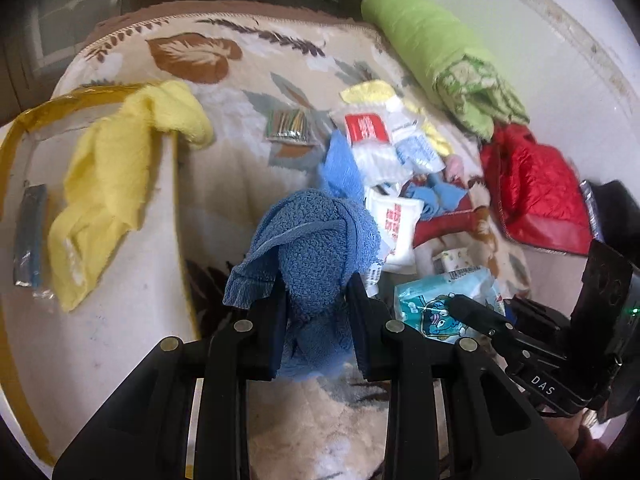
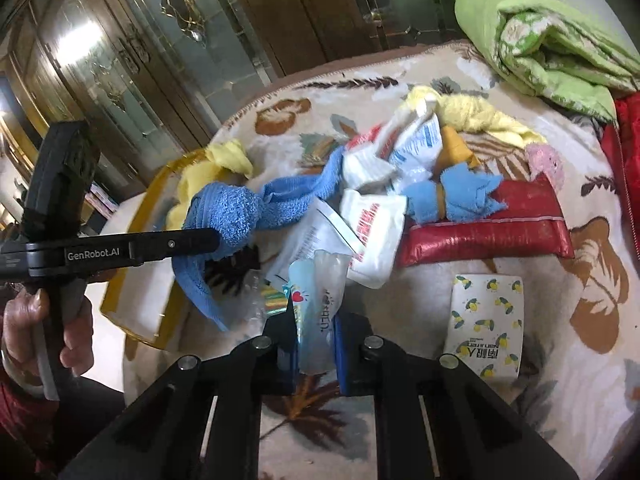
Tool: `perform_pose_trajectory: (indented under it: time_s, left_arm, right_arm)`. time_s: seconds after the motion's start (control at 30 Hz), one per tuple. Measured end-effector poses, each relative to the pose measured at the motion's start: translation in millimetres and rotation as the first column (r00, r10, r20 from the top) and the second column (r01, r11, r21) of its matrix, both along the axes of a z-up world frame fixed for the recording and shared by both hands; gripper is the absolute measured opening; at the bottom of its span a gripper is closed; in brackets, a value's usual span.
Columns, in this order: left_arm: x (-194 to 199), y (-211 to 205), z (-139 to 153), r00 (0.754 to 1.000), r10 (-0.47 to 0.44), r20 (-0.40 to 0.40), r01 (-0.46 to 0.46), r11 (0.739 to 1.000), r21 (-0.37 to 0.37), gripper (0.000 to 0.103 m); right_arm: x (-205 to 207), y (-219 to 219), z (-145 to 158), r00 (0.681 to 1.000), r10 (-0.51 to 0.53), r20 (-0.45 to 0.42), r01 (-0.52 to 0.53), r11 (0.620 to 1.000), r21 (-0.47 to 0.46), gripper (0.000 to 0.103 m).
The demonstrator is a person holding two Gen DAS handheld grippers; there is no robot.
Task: Organize soft objects
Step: 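Carry the blue towel and wipes pack into the clear box and release both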
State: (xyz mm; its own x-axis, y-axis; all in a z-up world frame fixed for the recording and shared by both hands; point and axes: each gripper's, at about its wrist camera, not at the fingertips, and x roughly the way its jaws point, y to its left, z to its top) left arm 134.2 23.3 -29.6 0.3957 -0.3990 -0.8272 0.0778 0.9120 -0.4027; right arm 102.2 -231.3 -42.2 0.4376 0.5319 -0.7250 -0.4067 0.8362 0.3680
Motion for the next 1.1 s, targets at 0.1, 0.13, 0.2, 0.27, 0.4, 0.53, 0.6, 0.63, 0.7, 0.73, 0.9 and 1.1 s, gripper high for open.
perform_pose_trajectory:
  time_s: [0.1,0.13,0.2,0.27,0.4,0.53,0.6,0.63,0.7,0.73,0.9,1.1]
  left_arm:
    - [-12,15,14,0.999,0.040,0.029,-0.039,0.999,-0.027,0.027]
    - [-16,21,19,0.997,0.058,0.041,-0.057,0.998,-0.036,0.027]
    - [-28,37,29,0.991,0.117,0.068,-0.113,0.992,-0.057,0.027]
    - [-41,57,38,0.976,0.193,0.102,-0.189,0.981,-0.048,0.027]
    - [-67,96,54,0.927,0.328,0.180,-0.328,0.944,-0.033,0.027]
    - [-86,124,61,0.875,0.418,0.244,-0.434,0.901,0.010,0.027]
    - [-91,134,56,0.864,0.440,0.244,-0.464,0.884,0.052,0.027]
    - [-94,137,53,0.857,0.454,0.243,-0.483,0.872,0.077,0.027]
    - [-96,147,40,0.848,0.490,0.203,-0.519,0.845,0.128,0.027]
    - [-98,150,35,0.848,0.496,0.184,-0.522,0.843,0.132,0.027]
    - [-94,154,9,0.864,0.490,0.112,-0.501,0.857,0.120,0.027]
    - [-84,148,-9,0.880,0.470,0.069,-0.475,0.866,0.157,0.030]
  right_arm:
    - [-5,7,19,1.000,0.018,0.023,-0.019,0.999,0.044,0.012]
    - [-5,12,27,0.999,0.031,0.033,-0.033,0.998,0.057,0.012]
    - [-5,22,40,0.997,0.055,0.055,-0.060,0.995,0.075,0.012]
    - [-4,38,53,0.994,0.086,0.074,-0.093,0.991,0.100,0.012]
    - [3,76,70,0.983,0.153,0.102,-0.165,0.978,0.129,0.012]
    - [19,123,71,0.969,0.237,0.064,-0.245,0.954,0.175,0.012]
    - [24,149,62,0.957,0.290,0.026,-0.290,0.940,0.180,0.012]
    - [25,163,55,0.947,0.320,0.003,-0.316,0.933,0.173,0.012]
    - [24,188,37,0.930,0.364,-0.043,-0.355,0.923,0.149,0.012]
    - [23,197,30,0.923,0.381,-0.060,-0.371,0.919,0.135,0.012]
    - [27,228,-9,0.905,0.394,-0.159,-0.390,0.919,0.057,0.012]
    - [32,227,-26,0.917,0.362,-0.170,-0.371,0.928,-0.029,0.018]
